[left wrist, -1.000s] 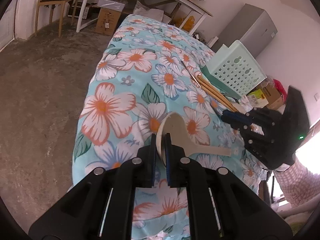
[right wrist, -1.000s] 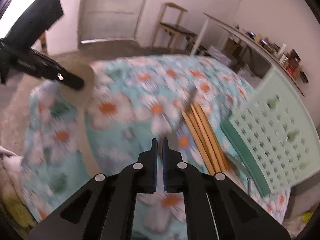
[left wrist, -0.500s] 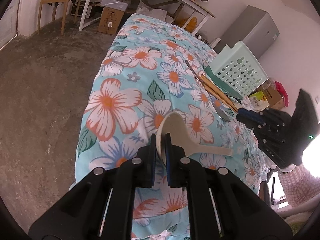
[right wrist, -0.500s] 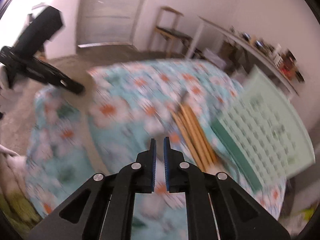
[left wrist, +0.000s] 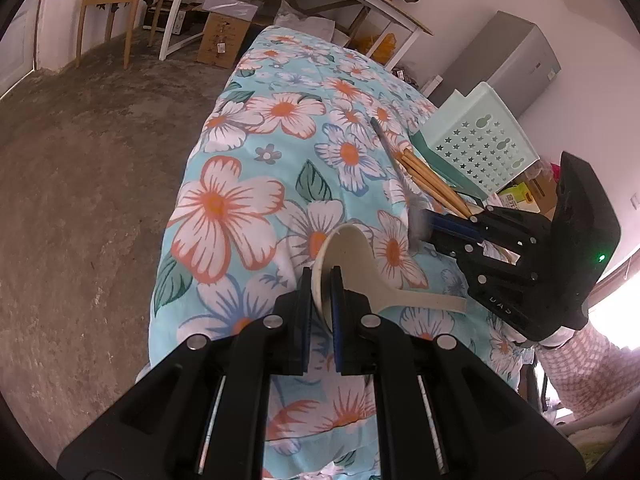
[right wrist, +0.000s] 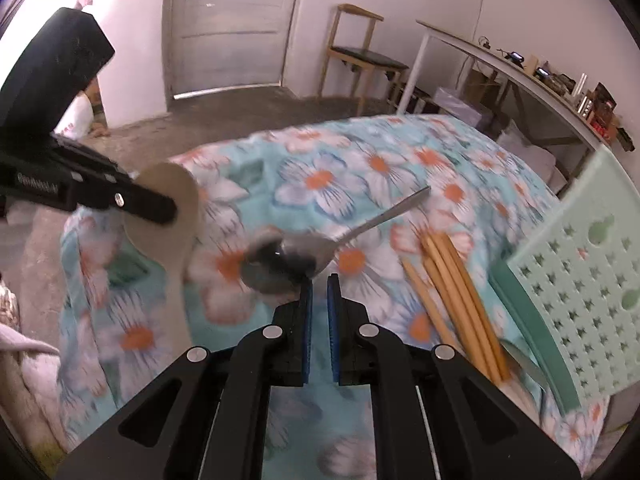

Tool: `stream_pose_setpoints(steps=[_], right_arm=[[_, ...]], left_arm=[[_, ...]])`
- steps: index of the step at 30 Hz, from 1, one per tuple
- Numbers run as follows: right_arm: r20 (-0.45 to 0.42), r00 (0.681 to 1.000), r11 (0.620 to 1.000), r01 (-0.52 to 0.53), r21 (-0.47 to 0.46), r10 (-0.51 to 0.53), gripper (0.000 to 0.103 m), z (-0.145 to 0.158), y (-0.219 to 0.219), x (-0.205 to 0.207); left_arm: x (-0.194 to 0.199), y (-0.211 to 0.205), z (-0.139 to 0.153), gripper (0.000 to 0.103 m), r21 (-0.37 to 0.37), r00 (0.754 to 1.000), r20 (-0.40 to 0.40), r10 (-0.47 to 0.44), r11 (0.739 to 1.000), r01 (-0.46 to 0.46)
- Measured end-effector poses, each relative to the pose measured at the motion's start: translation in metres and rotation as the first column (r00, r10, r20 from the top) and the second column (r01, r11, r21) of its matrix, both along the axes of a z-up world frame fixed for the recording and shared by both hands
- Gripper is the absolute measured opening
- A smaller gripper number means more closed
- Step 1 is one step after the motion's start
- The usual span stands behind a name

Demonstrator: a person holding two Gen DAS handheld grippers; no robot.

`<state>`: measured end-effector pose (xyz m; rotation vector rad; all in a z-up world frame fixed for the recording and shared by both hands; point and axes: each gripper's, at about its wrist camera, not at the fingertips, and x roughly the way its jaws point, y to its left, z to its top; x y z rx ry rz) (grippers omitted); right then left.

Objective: Organize utensils
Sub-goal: 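Grasp the metal spoon beside the chopsticks with the right tool, then carry the metal spoon into the green holder and open the right tool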

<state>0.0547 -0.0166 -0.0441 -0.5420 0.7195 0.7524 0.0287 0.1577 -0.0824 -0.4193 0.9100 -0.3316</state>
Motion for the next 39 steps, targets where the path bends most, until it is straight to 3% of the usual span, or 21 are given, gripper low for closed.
stream_pose_setpoints(steps=[2,5,9,15,19,22,26,28,32,36,39], right_arm=[[0.005,1.000,1.000,-0.006,0.010,0.006,0.012,0.003,-0.004,-0.003],[0.038,0.999,1.000,-0.013,-0.009,0.013,0.031,0.007,-0.016,-0.012],[0.092,0.994,0.996,-0.056,-0.075,0.063,0.042,0.009,-0.023,-0.021],[0.201,0.957,0.958,-0.158,-0.239,0.208,0.043,-0.005,-0.001,-0.037],[0.191,0.933,0.933,-0.251,-0.258,0.304,0.046,-0.002,0.011,-0.033],[0.186,0.891,0.885,-0.347,-0.311,0.415,0.054,0.002,0.021,-0.033],[0.126,0.829,0.796,-0.464,-0.389,0.545,0.055,0.003,0.032,-0.033],[0.087,0.788,0.733,-0.519,-0.439,0.610,0.055,0.004,0.035,-0.032],[0.036,0.743,0.661,-0.571,-0.487,0.669,0.055,0.008,0.035,-0.027],[0.033,0.709,0.630,-0.603,-0.489,0.704,0.055,0.003,0.042,-0.023],[0.014,0.728,0.664,-0.618,-0.421,0.686,0.055,0.005,0.050,-0.015]], left_arm=[[0.001,-0.001,0.000,0.008,0.001,1.000,-0.001,-0.001,1.000,0.001],[0.001,-0.001,0.000,0.008,0.001,1.000,-0.001,0.000,1.000,0.000],[0.001,-0.001,0.000,0.008,-0.005,1.000,-0.001,0.004,1.000,-0.004],[-0.003,-0.001,0.001,0.007,0.003,1.000,-0.001,0.009,1.000,-0.009],[-0.009,0.004,0.001,0.007,0.004,1.000,-0.008,0.010,1.000,-0.010],[-0.016,0.008,0.001,0.007,0.009,1.000,-0.006,0.006,1.000,-0.006],[-0.023,0.015,0.000,0.007,0.006,1.000,-0.007,0.007,1.000,-0.007],[-0.027,0.019,-0.001,0.007,0.005,1.000,-0.009,0.007,1.000,-0.007],[-0.036,0.024,-0.001,0.007,0.009,1.000,-0.003,0.006,1.000,-0.006],[-0.043,0.026,-0.002,0.008,0.010,1.000,0.014,0.003,1.000,-0.003],[-0.047,0.028,-0.004,0.008,0.002,1.000,0.024,0.004,1.000,-0.004]])
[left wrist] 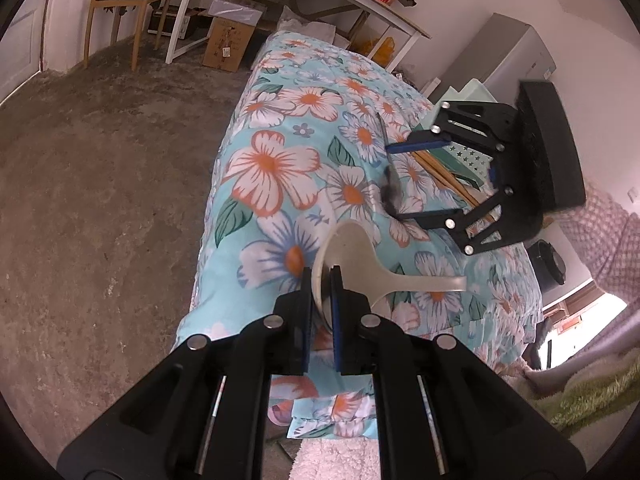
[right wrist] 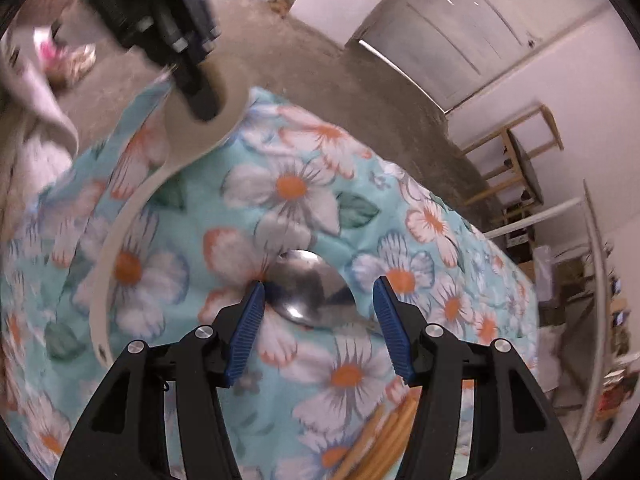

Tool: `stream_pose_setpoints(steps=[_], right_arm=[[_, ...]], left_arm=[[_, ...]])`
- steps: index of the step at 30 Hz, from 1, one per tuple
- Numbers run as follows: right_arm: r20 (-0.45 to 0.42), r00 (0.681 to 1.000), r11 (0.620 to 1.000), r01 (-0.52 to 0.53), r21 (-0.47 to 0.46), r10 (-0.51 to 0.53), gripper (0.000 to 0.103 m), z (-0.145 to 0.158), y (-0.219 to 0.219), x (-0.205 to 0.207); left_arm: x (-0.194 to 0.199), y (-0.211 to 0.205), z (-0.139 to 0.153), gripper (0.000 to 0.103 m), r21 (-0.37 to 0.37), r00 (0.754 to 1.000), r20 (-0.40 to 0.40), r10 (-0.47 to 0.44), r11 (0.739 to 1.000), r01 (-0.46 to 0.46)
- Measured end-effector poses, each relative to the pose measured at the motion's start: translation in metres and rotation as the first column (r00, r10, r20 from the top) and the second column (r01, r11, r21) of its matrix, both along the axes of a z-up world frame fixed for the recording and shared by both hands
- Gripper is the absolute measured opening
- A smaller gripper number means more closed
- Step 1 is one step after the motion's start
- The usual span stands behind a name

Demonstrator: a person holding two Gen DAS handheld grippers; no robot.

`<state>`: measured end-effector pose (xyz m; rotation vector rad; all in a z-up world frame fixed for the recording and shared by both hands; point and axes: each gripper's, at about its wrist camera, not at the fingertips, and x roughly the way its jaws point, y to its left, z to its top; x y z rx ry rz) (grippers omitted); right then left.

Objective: Organize utensils
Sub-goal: 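Carry the metal spoon into the green holder and open the right tool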

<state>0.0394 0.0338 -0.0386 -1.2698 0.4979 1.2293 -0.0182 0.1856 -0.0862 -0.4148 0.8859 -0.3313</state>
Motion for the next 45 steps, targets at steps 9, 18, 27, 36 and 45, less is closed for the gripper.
stream_pose_setpoints(steps=[9,18,27,36,45], right_arm=[[-0.191,0.967,0.969,0.198,0.149,-0.169,0.026,0.013,-0.014,0.015],[-0.120,0.977,0.976,0.188,0.113,-0.175,0.021,0.004,-0.030,-0.016],[0.044,0.993,0.989,0.106,0.100,-0.111,0.021,-0.004,-0.021,-0.040],[-0.040,0.980,0.953,0.201,0.228,-0.197,0.012,0.003,-0.012,-0.022],[-0.336,0.869,0.710,0.491,0.504,-0.363,0.006,0.080,-0.052,0.013]], left_arm=[[0.000,0.002,0.000,0.007,-0.009,1.000,0.002,0.006,1.000,-0.006],[0.001,-0.004,0.004,0.007,0.028,1.000,0.003,0.016,0.999,-0.016],[-0.001,-0.006,0.004,0.008,0.034,0.999,0.007,0.046,0.998,-0.046],[-0.007,-0.003,0.004,0.007,0.016,0.996,0.026,0.090,0.996,-0.091],[-0.015,0.000,0.032,0.005,0.008,0.981,0.117,0.153,0.988,-0.155]])
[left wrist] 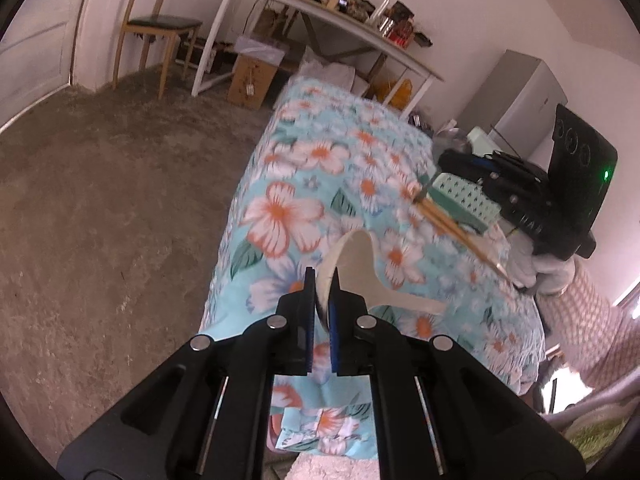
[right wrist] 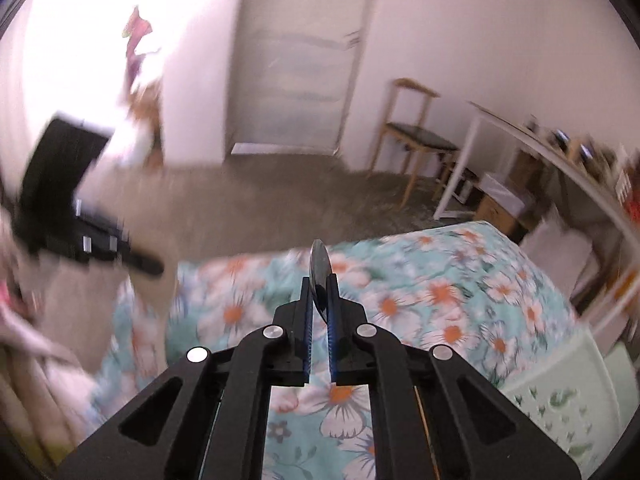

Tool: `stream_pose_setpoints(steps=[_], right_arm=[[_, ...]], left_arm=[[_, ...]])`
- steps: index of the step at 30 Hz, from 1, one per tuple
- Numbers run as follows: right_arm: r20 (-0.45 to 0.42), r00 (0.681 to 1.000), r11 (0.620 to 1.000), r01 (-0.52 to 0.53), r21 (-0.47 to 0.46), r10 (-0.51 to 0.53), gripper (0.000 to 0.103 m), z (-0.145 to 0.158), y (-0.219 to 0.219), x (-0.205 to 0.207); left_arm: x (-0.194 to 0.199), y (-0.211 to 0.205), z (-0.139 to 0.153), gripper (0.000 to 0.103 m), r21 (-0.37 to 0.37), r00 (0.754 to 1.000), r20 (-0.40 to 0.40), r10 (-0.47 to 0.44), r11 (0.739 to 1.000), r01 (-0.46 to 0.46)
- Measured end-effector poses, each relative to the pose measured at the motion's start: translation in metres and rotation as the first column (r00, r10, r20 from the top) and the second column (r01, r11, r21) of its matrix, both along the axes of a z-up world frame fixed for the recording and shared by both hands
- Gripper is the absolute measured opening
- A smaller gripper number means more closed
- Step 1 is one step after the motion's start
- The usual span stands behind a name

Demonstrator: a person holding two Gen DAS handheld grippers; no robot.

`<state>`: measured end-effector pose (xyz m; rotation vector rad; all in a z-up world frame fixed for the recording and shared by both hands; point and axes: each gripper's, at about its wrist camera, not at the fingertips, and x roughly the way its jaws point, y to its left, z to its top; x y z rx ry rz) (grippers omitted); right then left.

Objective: Organize utensils
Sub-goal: 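Carry the metal spoon into the green holder and open the right tool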

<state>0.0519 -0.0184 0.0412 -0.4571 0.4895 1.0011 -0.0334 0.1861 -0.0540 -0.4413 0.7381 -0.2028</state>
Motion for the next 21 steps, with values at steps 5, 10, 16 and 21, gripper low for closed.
stream_pose_setpoints(steps=[5,10,16,21], right_arm=[[-0.117,0.988,0.977,0.116,0.178,-0.096,0.004,0.016,-0.026,0.018],[-0.159,0.979,0.951,0.168,0.259,-0.130,0.003,0.021,-0.040,0.020],[-0.175,0.973,0.928,0.199,0.314,-0.149,0.003,0.029,-0.053,0.012],[-0.166,0.973,0.913,0.210,0.350,-0.161,0.003,0.040,-0.063,0.001]], left_arm=[[0.001,-0.008,0.021,0.005,0.030,0.999,0.052,0.008,0.999,-0.009],[0.008,-0.016,0.034,0.005,0.059,0.998,0.062,0.009,0.998,-0.013],[0.007,-0.018,0.046,0.005,0.069,0.996,0.090,0.020,0.997,-0.026],[0.002,-0.021,0.057,0.005,0.080,0.992,0.124,0.022,0.996,-0.032]])
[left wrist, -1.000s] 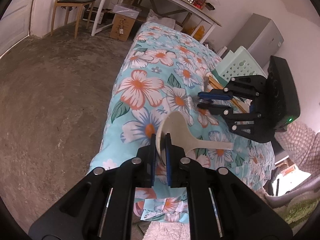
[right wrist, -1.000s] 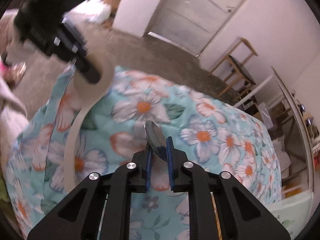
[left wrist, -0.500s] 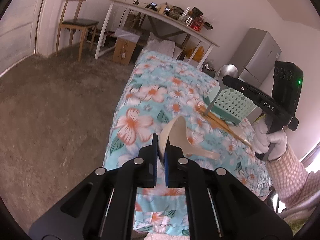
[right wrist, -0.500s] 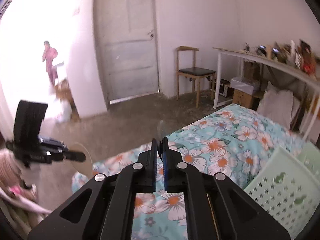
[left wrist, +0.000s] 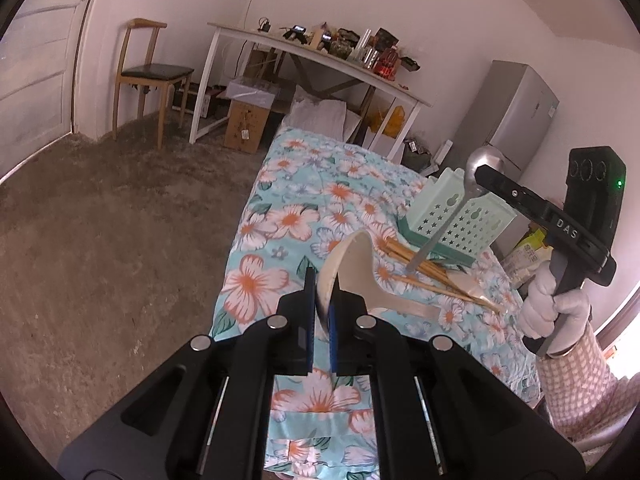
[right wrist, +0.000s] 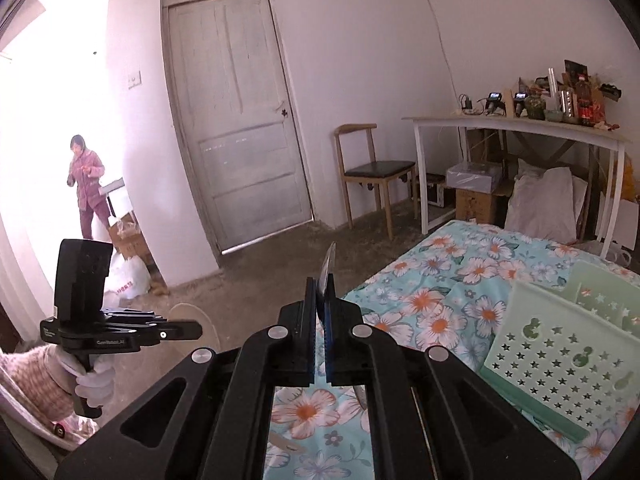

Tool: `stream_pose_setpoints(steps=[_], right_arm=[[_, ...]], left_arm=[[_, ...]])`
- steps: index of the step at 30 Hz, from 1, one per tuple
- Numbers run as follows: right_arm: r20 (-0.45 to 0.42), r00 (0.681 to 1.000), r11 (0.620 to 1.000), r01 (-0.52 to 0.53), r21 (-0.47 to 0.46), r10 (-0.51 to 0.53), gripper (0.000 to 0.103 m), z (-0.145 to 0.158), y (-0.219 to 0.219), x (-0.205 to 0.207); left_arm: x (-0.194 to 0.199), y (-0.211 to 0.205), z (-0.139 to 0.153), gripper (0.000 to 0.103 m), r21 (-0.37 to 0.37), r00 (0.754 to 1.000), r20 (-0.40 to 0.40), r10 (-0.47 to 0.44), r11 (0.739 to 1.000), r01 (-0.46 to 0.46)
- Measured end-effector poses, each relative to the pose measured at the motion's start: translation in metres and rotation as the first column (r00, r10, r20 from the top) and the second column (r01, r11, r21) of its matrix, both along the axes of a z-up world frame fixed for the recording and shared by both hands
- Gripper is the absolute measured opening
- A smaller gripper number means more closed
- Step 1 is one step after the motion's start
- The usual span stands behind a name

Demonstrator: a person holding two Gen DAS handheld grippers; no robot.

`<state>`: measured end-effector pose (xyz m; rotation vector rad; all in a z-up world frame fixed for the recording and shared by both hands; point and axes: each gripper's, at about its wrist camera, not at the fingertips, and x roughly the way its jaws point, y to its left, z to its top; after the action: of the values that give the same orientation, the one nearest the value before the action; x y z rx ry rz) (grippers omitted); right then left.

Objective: Organize utensils
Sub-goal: 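Carry the metal spoon into the green holder and open the right tool, then withdraw the right tool while the left tool carries the white spoon over the holder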

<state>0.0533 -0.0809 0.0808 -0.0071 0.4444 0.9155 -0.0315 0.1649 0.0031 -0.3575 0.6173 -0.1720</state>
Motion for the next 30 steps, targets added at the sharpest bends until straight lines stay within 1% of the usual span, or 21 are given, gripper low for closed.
stream_pose_setpoints(steps=[7,11,20,26,30], right_arm=[[0.012,0.999,0.999,0.036,0.029,-0.037,0.003,0.011,-0.016,-0.010],[0.016,0.998,0.997,0.053,0.053,-0.054,0.003,0.018,-0.026,-0.014],[0.056,0.996,0.993,0.068,0.097,-0.074,0.003,0.041,-0.046,-0.031],[0.082,0.992,0.989,0.080,0.125,-0.090,0.003,0.058,-0.060,-0.042],[0.089,0.991,0.987,0.091,0.136,-0.103,0.003,0.067,-0.070,-0.044]], left_arm=[[-0.003,0.001,0.013,0.005,0.006,0.999,0.035,0.013,1.000,-0.013],[-0.003,-0.003,0.027,0.005,0.026,0.998,0.063,0.015,1.000,-0.017],[0.000,-0.015,0.063,0.005,0.075,0.993,0.119,0.022,0.997,-0.031],[0.001,-0.024,0.092,0.005,0.104,0.983,0.180,0.023,0.994,-0.042],[0.007,-0.028,0.108,0.005,0.098,0.980,0.196,0.032,0.994,-0.052]])
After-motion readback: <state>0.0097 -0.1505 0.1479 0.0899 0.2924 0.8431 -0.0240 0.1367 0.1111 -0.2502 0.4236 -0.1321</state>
